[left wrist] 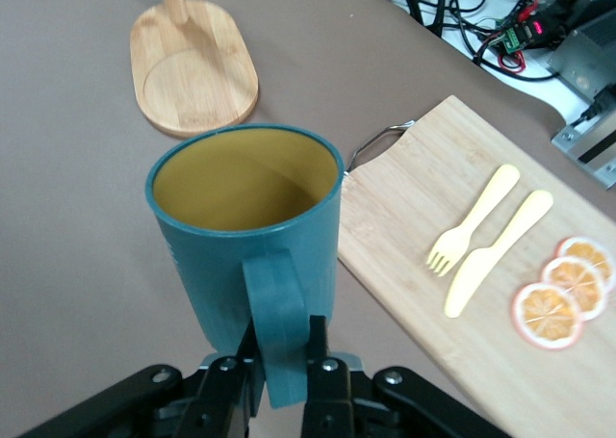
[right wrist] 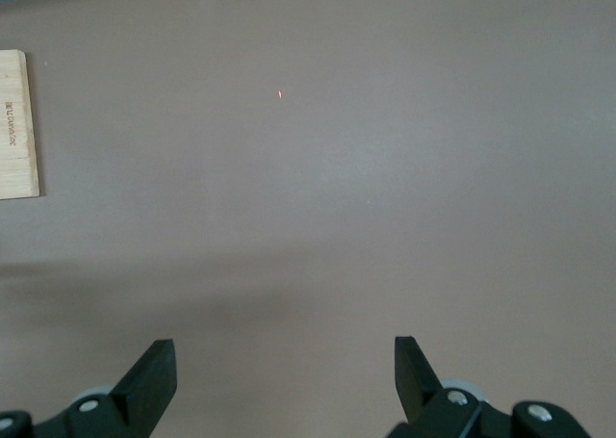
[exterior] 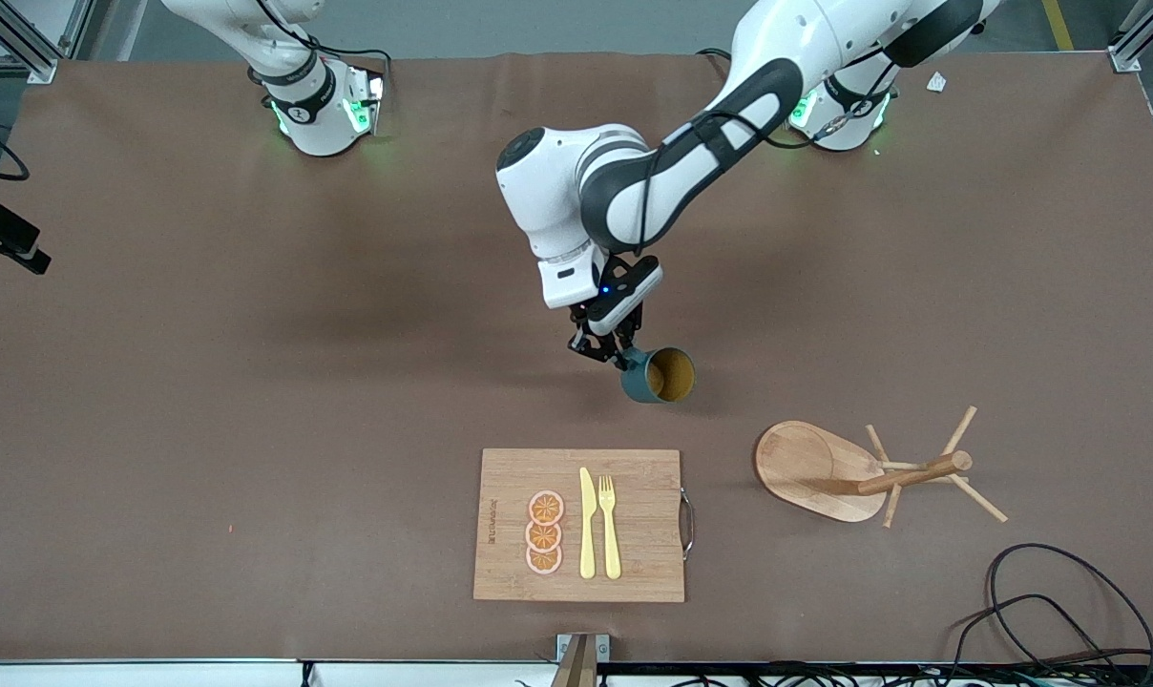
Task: Pass cup and hang on rack
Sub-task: 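Lift the mug with the left gripper and carry it toward the rack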
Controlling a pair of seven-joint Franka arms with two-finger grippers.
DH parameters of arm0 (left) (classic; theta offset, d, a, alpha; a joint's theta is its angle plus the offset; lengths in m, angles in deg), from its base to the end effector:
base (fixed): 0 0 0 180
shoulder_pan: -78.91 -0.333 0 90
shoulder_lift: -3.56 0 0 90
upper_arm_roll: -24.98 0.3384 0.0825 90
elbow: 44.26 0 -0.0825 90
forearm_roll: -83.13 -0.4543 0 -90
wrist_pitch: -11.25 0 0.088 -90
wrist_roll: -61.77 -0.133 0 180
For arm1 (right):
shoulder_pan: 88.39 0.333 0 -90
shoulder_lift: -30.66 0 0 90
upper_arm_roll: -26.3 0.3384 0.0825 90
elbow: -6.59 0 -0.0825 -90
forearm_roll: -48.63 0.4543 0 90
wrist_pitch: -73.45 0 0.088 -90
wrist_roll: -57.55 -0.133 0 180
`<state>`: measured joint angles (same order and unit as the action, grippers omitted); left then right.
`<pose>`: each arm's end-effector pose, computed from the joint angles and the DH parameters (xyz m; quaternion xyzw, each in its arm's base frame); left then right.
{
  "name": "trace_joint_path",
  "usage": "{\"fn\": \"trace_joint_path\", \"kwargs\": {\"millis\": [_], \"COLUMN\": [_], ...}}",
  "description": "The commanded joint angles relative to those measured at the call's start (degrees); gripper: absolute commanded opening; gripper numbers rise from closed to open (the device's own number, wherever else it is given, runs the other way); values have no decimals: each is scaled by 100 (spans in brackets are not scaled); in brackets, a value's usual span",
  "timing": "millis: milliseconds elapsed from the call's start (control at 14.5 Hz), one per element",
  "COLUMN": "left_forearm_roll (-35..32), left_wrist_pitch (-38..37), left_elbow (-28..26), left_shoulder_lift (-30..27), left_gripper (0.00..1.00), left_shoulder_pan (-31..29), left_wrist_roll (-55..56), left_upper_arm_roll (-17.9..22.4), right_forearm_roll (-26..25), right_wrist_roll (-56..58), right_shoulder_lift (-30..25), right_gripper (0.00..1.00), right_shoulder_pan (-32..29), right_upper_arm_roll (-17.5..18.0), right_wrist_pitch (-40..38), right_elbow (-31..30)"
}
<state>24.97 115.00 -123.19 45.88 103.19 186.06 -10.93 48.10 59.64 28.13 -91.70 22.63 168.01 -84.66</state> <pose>0.5518 -0.5780 0.2983 -0.8683 -0.4104 -0.2717 0.0614 0.6161 -0.0774 0.6439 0.9978 -0.0425 0.0505 0.0072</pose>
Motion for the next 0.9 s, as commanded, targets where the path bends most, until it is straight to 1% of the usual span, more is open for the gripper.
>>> {"fn": "trace_joint_path", "kwargs": {"millis": [0, 138, 414, 621, 759, 828], "left_forearm_roll": [777, 1419, 3280, 4397, 5285, 5916], "left_wrist_pitch": [223, 469, 1155, 1314, 1323, 1427], "left_elbow": [500, 572, 598, 616, 677, 678], "left_shoulder_lift": [-22, -224, -680, -848, -883, -875], "left_gripper": [0, 0, 0, 0, 0, 0], "left_shoulder_pan": [-273, -606, -1608, -2328, -3057, -3487], "left_wrist_roll": [-62, -71, -71, -141, -343, -344], "left_upper_arm_roll": [-48, -66, -303, -452, -881, -1092], "right_forearm_roll": [-26, -26, -26, -26, -26, -26], "right_wrist_roll": [72, 72, 81, 81, 81, 81], "right_shoulder_lift": [-55, -55, -55, -55, -55, -55], "right_gripper": [100, 100, 100, 100, 100, 100], "right_shoulder_pan": [-100, -100, -100, -108, -108, -108], "right_upper_arm_roll": [59, 59, 51, 51, 51, 51], "right_wrist_pitch": [-51, -51, -68, -95, -95, -104], "right_elbow": [-7, -7, -15, -15, -7, -15]}}
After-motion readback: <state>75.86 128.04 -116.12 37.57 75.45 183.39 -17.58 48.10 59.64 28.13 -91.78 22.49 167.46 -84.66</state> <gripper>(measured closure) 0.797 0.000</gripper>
